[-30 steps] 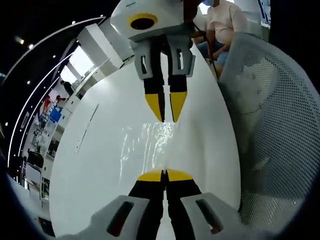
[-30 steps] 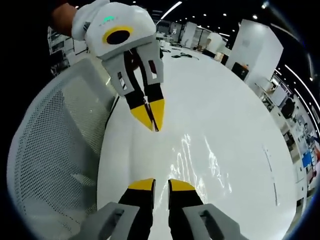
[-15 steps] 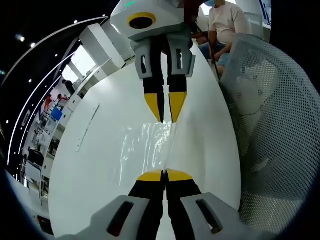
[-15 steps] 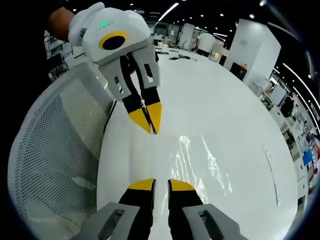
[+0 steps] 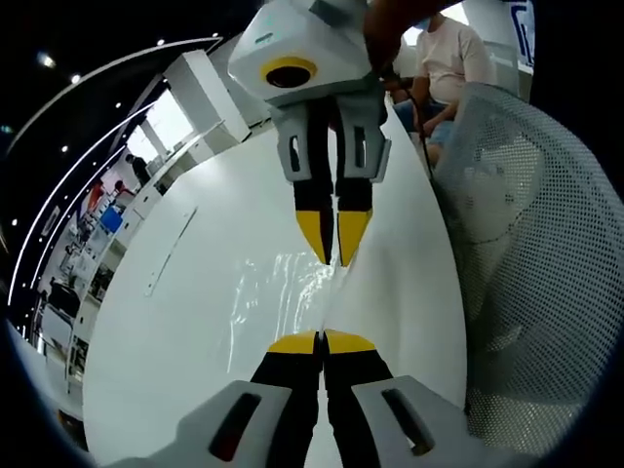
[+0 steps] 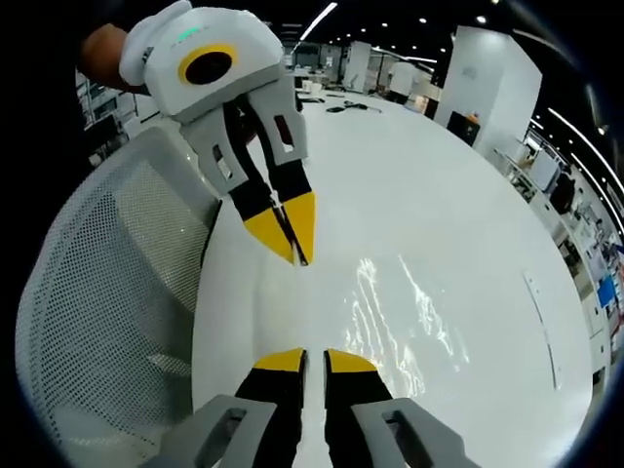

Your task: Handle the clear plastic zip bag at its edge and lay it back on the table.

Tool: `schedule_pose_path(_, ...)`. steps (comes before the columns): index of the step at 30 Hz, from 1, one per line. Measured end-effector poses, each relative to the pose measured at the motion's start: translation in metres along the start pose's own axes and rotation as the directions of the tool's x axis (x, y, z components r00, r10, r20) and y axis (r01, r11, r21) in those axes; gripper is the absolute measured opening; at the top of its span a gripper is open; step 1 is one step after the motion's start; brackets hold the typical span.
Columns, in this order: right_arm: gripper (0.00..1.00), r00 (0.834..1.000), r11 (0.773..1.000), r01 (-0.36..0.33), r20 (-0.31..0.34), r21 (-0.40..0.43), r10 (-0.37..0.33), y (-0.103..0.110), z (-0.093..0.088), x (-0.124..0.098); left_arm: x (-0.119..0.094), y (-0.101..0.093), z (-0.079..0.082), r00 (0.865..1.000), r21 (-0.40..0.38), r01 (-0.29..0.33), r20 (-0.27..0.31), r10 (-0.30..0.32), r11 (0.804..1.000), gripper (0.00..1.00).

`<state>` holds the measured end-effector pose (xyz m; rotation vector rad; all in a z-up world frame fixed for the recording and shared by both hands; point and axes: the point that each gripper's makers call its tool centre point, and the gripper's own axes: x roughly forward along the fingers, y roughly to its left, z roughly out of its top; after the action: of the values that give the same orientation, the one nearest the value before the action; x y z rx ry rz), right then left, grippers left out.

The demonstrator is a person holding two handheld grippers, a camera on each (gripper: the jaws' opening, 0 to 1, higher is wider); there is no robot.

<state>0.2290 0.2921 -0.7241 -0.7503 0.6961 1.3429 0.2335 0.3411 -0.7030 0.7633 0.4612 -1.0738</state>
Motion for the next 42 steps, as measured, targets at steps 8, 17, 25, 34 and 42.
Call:
schedule_pose_path(8, 0.00, 1.000, 0.999, -0.016, -0.020, 0.045, 0.017, 0.007, -0.001, 0.002, 0.002, -0.001, -0.006, 1.000, 0.006, 0.013, 0.004, -0.013, 1.000, 0.00)
schedule_pose_path(17, 0.00, 0.998, 0.999, -0.014, -0.065, 0.049, 0.017, 0.007, 0.001, 0.007, 0.002, -0.007, -0.007, 0.999, 0.004, 0.043, -0.013, -0.043, 0.999, 0.09)
schedule_pose_path(25, 0.00, 0.997, 0.996, -0.019, -0.075, 0.084, 0.026, 0.006, 0.000, 0.009, -0.003, -0.009, 0.010, 0.998, 0.035, 0.038, 0.038, -0.040, 0.999, 0.13)
schedule_pose_path(34, 0.00, 0.997, 0.995, 0.006, -0.071, 0.103, 0.001, 0.001, 0.002, 0.008, 0.002, -0.018, 0.025, 0.996, 0.103, 0.068, 0.047, -0.073, 0.992, 0.09)
schedule_pose_path(42, 0.00, 0.999, 0.992, 0.026, -0.033, 0.125, -0.022, -0.007, 0.016, -0.002, 0.008, -0.011, 0.022, 0.998, 0.103, 0.059, 0.011, -0.061, 0.993, 0.08)
